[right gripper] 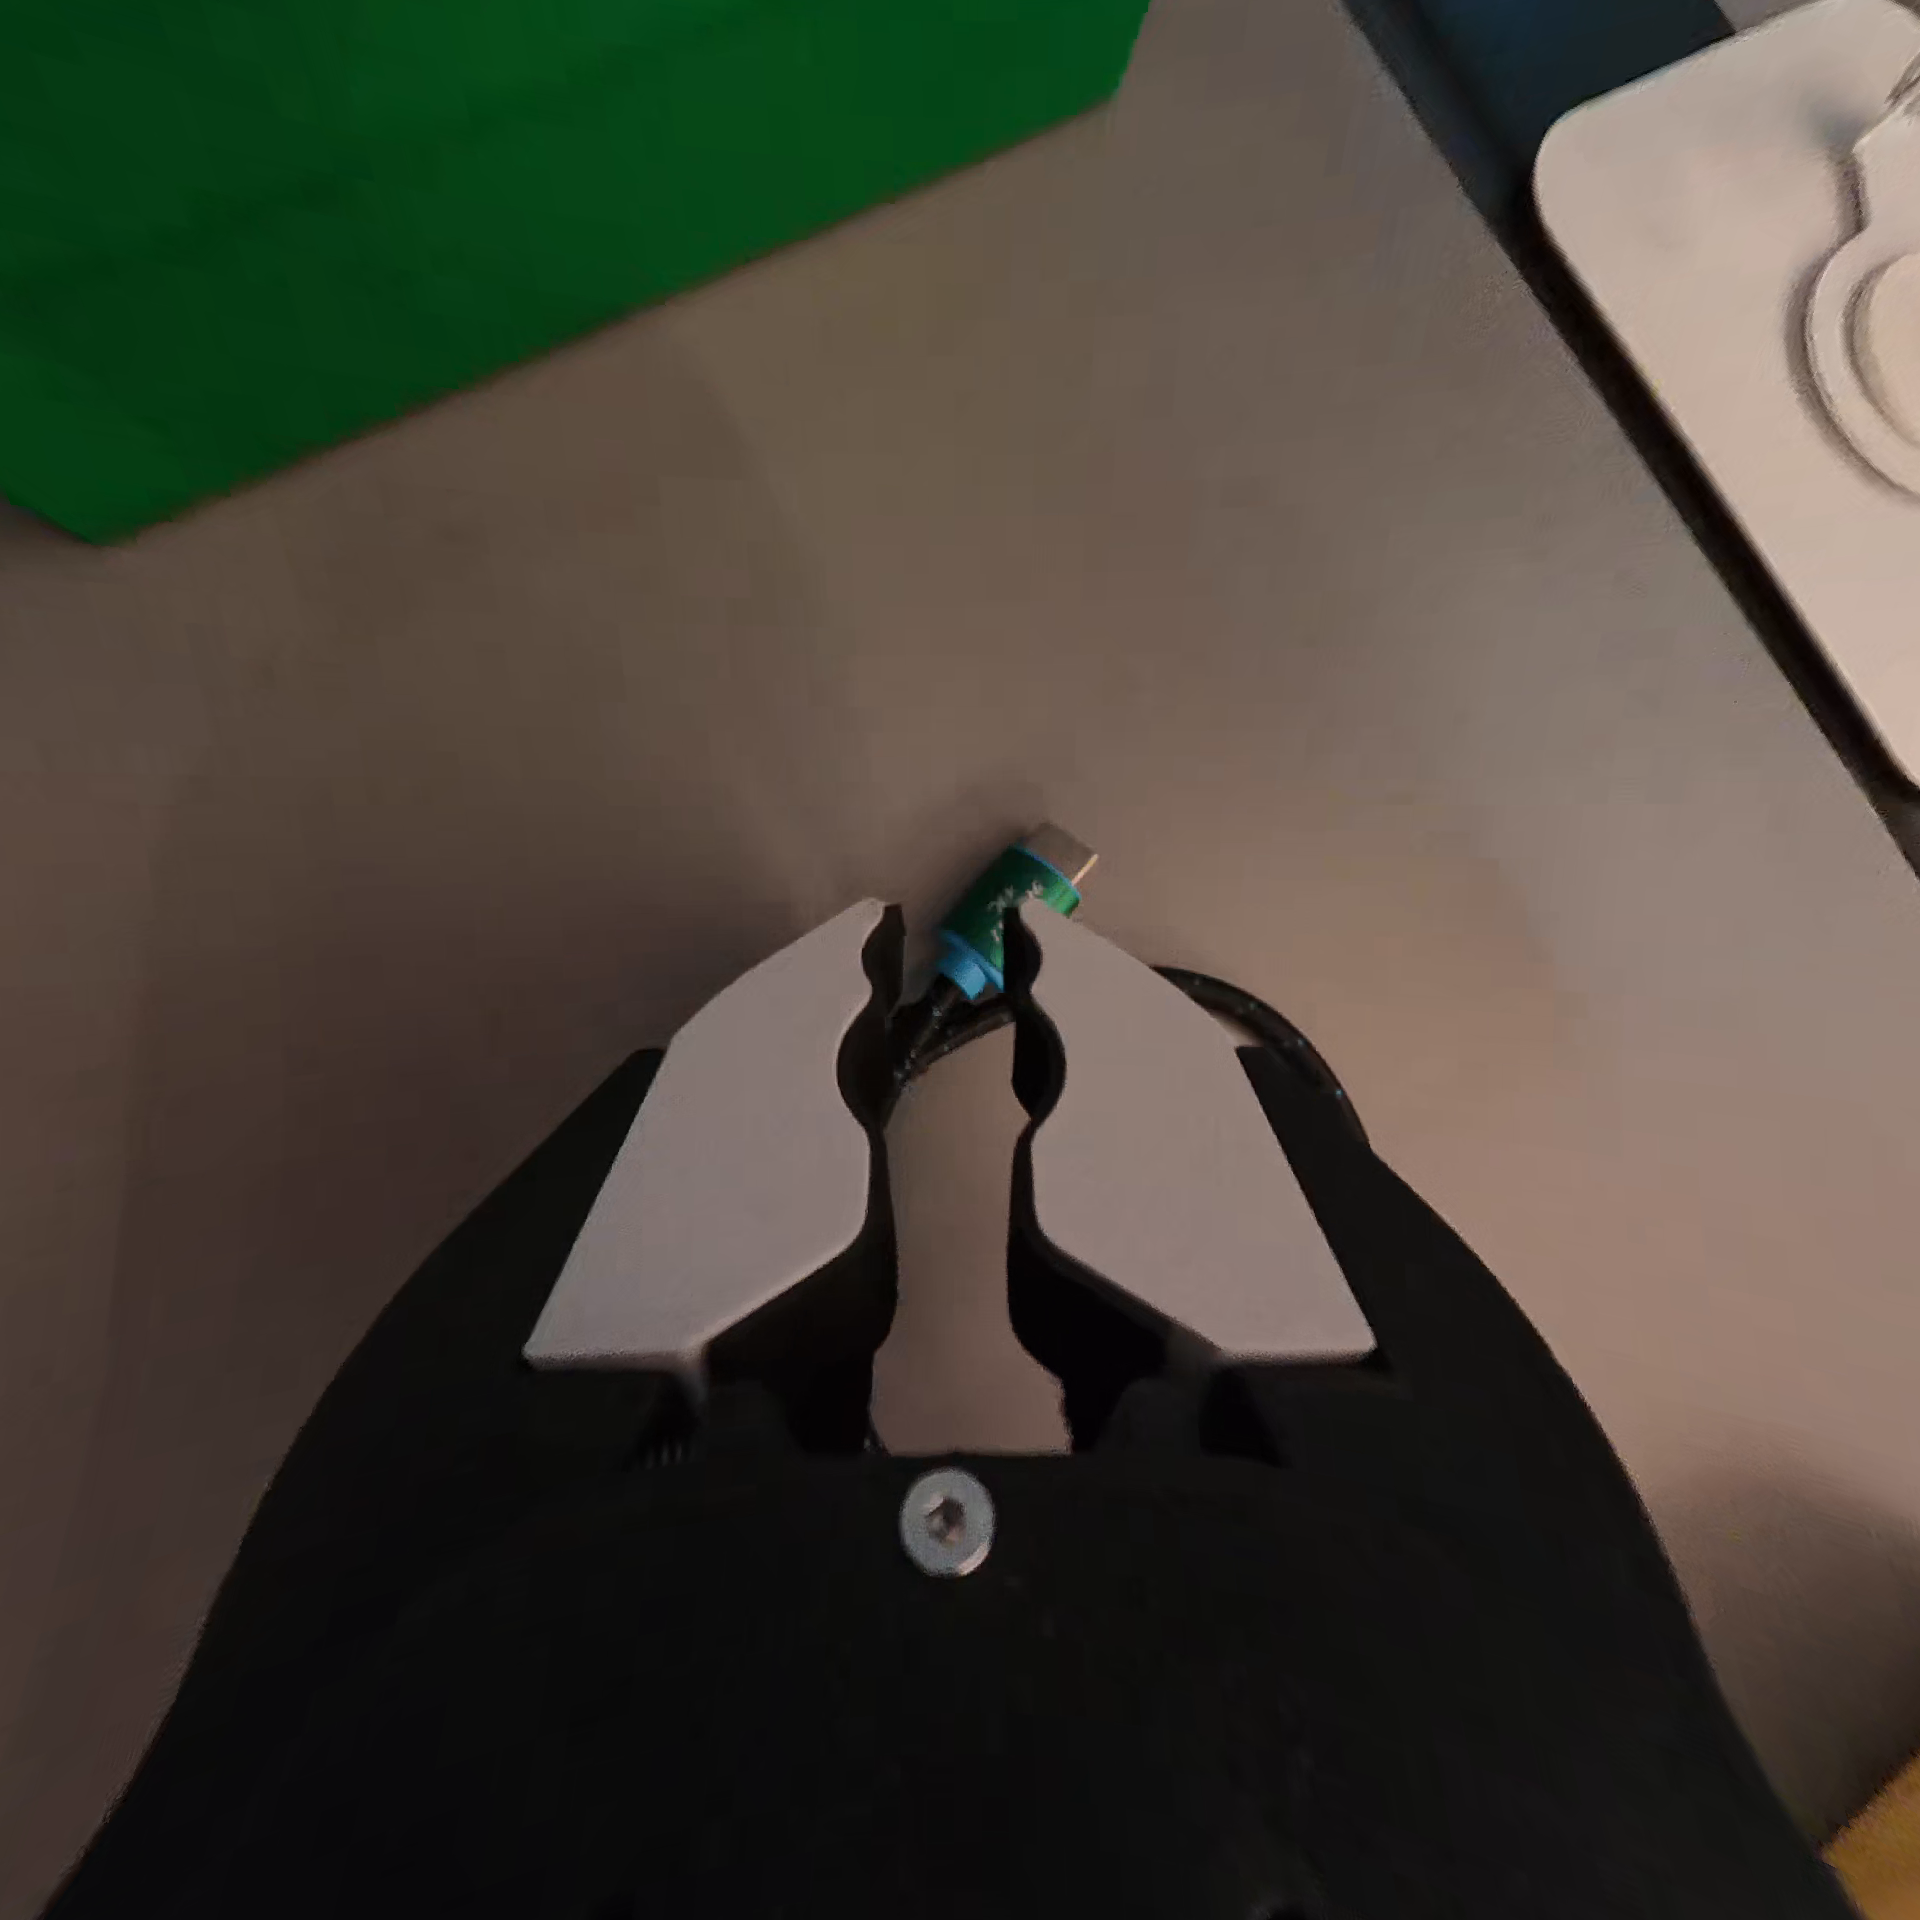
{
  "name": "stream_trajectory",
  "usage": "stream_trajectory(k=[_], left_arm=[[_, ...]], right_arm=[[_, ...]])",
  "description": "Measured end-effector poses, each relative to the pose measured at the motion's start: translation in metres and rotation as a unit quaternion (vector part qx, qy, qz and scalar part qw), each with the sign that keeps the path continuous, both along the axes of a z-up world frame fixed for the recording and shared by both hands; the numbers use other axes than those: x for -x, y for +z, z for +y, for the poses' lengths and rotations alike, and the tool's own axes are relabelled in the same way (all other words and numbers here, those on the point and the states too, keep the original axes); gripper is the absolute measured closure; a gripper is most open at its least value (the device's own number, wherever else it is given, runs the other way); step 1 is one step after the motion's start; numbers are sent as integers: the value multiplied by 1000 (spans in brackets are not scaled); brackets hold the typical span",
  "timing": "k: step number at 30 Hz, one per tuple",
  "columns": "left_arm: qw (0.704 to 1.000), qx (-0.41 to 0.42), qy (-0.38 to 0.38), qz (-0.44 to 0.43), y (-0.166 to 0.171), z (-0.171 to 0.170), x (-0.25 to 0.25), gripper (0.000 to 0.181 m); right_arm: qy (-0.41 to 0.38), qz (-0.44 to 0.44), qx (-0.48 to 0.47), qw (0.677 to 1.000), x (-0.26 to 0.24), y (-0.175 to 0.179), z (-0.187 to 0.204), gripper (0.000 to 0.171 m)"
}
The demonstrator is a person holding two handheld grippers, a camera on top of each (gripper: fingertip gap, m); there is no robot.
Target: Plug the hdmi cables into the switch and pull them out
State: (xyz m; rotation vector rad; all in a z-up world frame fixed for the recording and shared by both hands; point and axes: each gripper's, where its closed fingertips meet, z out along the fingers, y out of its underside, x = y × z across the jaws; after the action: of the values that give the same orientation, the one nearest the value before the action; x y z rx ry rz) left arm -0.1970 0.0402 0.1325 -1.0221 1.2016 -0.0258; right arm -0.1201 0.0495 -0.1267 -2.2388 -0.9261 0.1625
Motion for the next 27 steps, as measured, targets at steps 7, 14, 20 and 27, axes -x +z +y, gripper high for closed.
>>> stream_trajectory(k=[7,14,20,27], left_arm=[[1000,-25,12,14,-3,1,-5,168],[996,-86,5,-1,5,-6,-8,168],[995,-95,1,-8,8,-9,-9,168],[995,-96,2,-3,7,-10,-10,168]], right_arm=[[-20,-47,38,998,-12,-23,-4,152],[-23,-76,35,996,-18,-24,-4,151],[-39,-113,29,992,-31,-26,-2,154],[-4,-34,72,997,-25,-26,-3,161]])
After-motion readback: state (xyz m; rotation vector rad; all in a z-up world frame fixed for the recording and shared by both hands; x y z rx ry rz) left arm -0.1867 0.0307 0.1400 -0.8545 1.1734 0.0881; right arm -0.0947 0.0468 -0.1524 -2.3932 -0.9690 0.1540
